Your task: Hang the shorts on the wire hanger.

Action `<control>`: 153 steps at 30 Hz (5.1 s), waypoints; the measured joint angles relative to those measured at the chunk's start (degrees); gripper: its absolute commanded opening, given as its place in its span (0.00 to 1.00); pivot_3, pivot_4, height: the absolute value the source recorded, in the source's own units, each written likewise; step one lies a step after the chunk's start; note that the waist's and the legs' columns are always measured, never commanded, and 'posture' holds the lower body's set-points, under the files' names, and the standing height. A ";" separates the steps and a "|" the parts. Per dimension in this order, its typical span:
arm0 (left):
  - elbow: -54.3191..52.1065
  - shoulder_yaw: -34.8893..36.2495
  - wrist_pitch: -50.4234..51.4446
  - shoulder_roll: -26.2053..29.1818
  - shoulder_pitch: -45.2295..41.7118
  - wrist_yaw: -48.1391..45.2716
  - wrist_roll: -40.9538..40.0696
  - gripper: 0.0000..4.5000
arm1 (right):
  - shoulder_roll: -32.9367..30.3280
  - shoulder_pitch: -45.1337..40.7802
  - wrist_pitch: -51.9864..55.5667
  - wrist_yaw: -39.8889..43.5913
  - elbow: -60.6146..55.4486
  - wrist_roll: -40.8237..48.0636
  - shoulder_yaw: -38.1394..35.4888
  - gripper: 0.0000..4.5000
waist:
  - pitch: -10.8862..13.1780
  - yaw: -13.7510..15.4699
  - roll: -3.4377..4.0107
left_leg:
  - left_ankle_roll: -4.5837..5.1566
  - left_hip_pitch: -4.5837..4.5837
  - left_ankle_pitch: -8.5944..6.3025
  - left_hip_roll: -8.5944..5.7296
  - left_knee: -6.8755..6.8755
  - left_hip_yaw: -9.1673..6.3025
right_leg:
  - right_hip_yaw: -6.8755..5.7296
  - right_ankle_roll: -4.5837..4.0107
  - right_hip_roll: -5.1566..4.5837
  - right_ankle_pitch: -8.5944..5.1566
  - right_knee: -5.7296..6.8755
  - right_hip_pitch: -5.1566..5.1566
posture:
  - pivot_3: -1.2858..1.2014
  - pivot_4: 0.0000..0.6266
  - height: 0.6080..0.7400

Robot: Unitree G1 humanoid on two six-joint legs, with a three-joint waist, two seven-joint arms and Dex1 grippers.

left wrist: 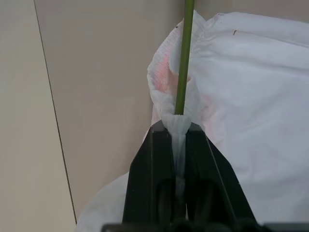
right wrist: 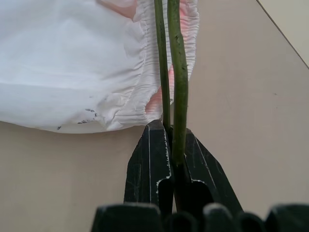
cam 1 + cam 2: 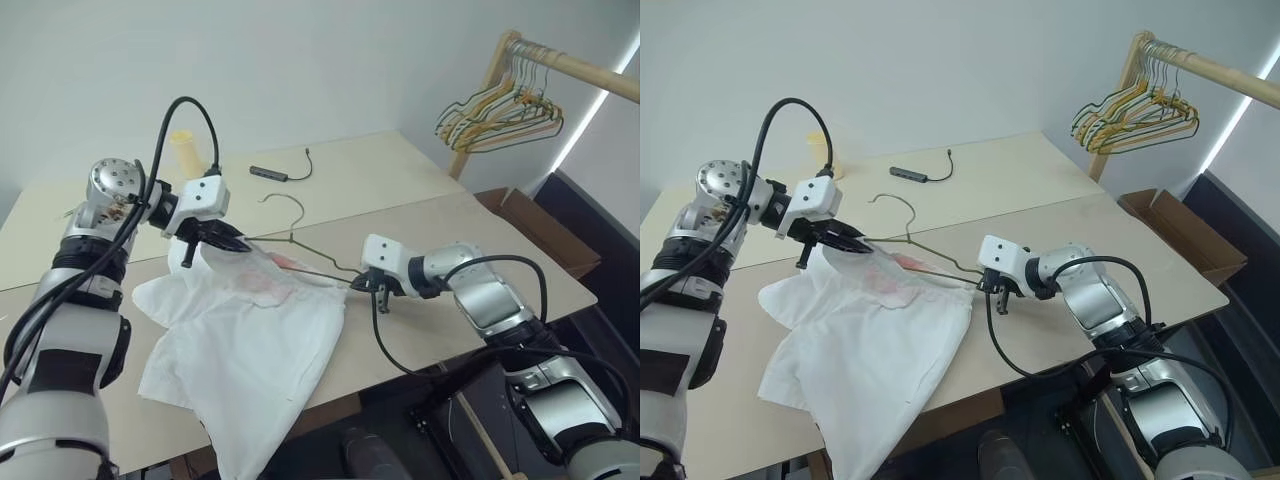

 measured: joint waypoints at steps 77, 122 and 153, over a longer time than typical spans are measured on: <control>-1.03 5.36 -1.68 8.72 2.96 0.52 0.25 0.00 | 11.58 5.66 17.39 -28.13 2.62 13.67 -13.78 0.01 | -0.03 -1.41 -0.04 | 0.00 -0.93 0.00 -0.06 0.56 -0.12 | 0.01 0.03 -0.07 0.09 0.92 -0.94 | 0.43 0.00 1.00; -6.27 13.38 -3.24 1.50 6.82 7.22 0.31 0.00 | 0.97 -3.28 -10.97 -15.42 -9.28 -7.55 -1.84 0.60 | -0.03 -1.55 -0.05 | 0.01 -0.91 0.00 -0.06 0.64 -0.10 | 0.02 0.03 -0.09 0.10 0.95 -0.92 | 0.42 0.00 1.00; -8.97 12.87 -4.44 -0.61 7.39 3.61 0.15 0.00 | 0.25 -12.23 4.99 6.70 1.64 9.36 -6.16 0.24 | -0.03 -2.95 -0.05 | 0.01 -0.87 0.00 -0.05 0.65 -0.14 | 0.02 0.03 -0.16 0.10 0.99 -0.89 | 0.42 0.00 1.00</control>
